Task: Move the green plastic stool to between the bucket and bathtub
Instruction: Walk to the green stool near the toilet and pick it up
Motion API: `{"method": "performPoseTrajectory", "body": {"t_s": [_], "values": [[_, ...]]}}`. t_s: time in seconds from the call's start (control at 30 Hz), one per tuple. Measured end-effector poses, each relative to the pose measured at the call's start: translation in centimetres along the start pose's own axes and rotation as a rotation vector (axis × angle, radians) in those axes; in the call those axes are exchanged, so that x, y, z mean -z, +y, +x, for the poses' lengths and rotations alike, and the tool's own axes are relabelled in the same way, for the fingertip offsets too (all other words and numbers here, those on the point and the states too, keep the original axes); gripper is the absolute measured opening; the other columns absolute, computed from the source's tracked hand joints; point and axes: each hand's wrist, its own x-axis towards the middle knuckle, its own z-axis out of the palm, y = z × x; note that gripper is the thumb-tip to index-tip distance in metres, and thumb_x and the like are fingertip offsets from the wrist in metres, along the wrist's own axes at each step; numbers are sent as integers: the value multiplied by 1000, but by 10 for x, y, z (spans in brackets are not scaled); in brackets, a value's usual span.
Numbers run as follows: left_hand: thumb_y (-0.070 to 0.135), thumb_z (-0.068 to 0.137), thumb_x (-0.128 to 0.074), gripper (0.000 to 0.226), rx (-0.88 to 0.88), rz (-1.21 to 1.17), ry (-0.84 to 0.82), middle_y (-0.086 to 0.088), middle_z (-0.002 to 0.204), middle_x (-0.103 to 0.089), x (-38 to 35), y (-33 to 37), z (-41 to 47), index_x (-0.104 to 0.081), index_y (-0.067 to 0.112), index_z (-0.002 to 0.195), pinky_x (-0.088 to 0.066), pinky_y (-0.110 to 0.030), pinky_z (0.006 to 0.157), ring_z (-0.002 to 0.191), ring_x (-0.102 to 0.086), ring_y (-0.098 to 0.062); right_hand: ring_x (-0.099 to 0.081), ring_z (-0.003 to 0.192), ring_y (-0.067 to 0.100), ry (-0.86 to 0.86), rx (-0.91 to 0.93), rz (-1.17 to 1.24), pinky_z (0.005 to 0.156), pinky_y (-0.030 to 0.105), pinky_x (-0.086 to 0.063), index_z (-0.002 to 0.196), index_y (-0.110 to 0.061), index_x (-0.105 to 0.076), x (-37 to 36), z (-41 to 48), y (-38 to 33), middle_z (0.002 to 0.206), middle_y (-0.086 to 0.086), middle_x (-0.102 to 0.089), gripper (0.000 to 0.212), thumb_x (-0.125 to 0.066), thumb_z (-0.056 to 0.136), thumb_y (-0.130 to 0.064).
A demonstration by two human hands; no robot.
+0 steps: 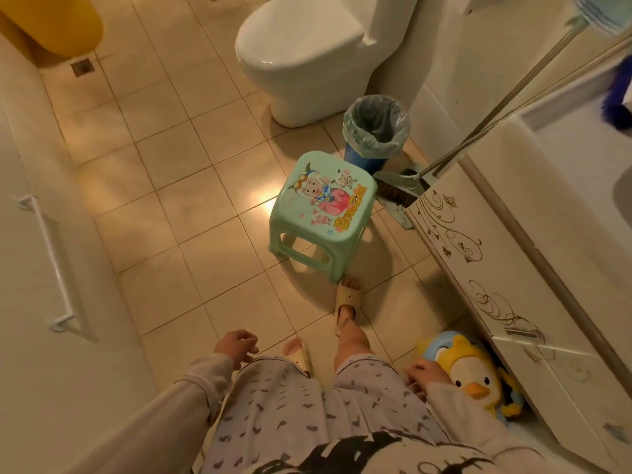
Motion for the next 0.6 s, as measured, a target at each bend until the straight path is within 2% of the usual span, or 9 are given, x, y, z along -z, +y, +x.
{"method": "performPoseTrajectory", "body": {"t_s": [0.07, 0.23, 0.3, 0.4, 0.5, 0.6], "values": [[9, 91, -42, 15, 85, -26, 3, -2, 69, -55, -7, -3, 1, -55, 7, 97, -34, -23, 54, 58, -50, -16, -39, 47, 19, 12, 54, 20, 47, 25, -31, 55, -7, -46, 18, 14, -26, 57, 10, -48, 34, -40, 88, 1], [13, 92, -43, 19, 201, -98, 12, -10, 87, -59, -28, 9, 0, -56, 4, 102, -34, -23, 53, 61, -51, -17, -44, 51, 17, -53, 181, 9, 46, 24, -36, 67, -9, -52, 61, 43, -83, 63, 7, -52, 24, -44, 88, -4], [11, 91, -44, 13, 206, -160, 33, -10, 83, -58, -36, 22, 2, -55, 5, 95, -32, -22, 53, 58, -49, -17, -46, 53, 16, -78, 195, -25, 47, 22, -38, 79, -7, -56, 75, 49, -101, 66, 6, -53, 16, -44, 89, -6], [10, 91, -45, 10, 188, -224, 39, -7, 75, -57, -44, 50, 7, -54, 6, 91, -31, -23, 52, 57, -48, -16, -47, 55, 15, -110, 208, -119, 52, 24, -37, 79, -10, -54, 91, 58, -119, 69, 5, -54, 15, -43, 88, -7], [10, 91, -44, 10, 165, -220, 24, -12, 86, -60, -46, 77, 12, -53, 7, 91, -31, -23, 49, 56, -50, -15, -48, 57, 14, -123, 206, -228, 53, 24, -38, 85, -9, -55, 99, 66, -128, 72, 6, -54, 12, -43, 88, -8], [10, 91, -43, 10, 142, -183, 10, -12, 91, -60, -44, 100, 26, -53, 8, 91, -31, -22, 48, 56, -50, -14, -47, 56, 15, -134, 187, -210, 52, 23, -37, 86, -7, -55, 100, 75, -138, 71, 6, -54, 12, -43, 88, -8]]}}
